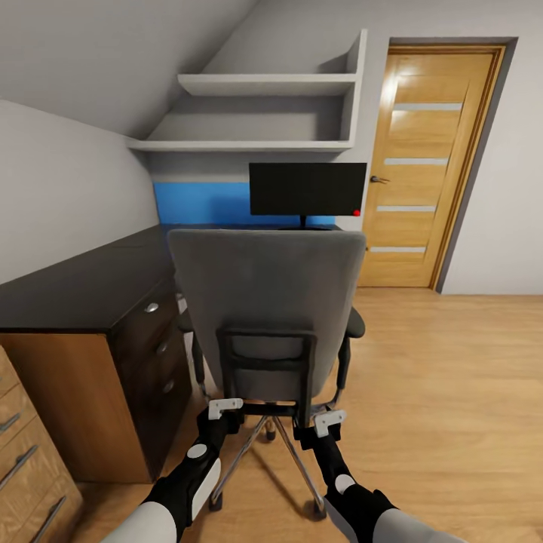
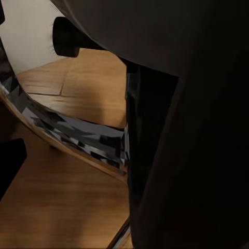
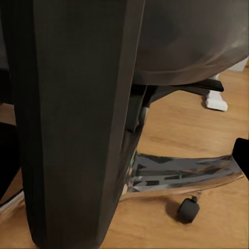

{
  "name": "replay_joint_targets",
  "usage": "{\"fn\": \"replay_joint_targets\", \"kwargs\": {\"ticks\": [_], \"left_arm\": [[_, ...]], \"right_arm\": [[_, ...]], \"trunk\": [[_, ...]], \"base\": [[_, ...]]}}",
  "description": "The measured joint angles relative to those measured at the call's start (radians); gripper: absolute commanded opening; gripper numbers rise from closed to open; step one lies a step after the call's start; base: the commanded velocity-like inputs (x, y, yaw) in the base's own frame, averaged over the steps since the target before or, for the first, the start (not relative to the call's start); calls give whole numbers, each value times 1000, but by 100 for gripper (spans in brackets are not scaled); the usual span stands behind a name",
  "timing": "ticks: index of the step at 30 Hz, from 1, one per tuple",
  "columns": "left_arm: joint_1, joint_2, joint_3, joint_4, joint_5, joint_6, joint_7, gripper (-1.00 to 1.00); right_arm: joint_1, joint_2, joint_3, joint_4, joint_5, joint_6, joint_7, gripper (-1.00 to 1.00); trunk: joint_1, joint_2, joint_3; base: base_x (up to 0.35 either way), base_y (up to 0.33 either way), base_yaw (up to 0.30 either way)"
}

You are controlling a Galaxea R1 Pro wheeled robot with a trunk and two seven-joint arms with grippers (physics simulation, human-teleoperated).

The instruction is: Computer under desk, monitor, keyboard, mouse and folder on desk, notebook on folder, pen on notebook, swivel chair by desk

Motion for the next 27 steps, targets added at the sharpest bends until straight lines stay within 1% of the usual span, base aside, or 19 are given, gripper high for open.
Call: {"fn": "replay_joint_targets", "kwargs": {"ticks": [16,27], "left_arm": [[0,0,-1,0,1,0,-2,100],[0,0,-2,1,2,0,-5,100]], "right_arm": [[0,-1,1,0,1,-1,0,100],[0,-3,-1,0,5,-1,1,100]], "trunk": [[0,0,0],[0,0,0]], "base": [[259,0,0],[107,0,0]]}}
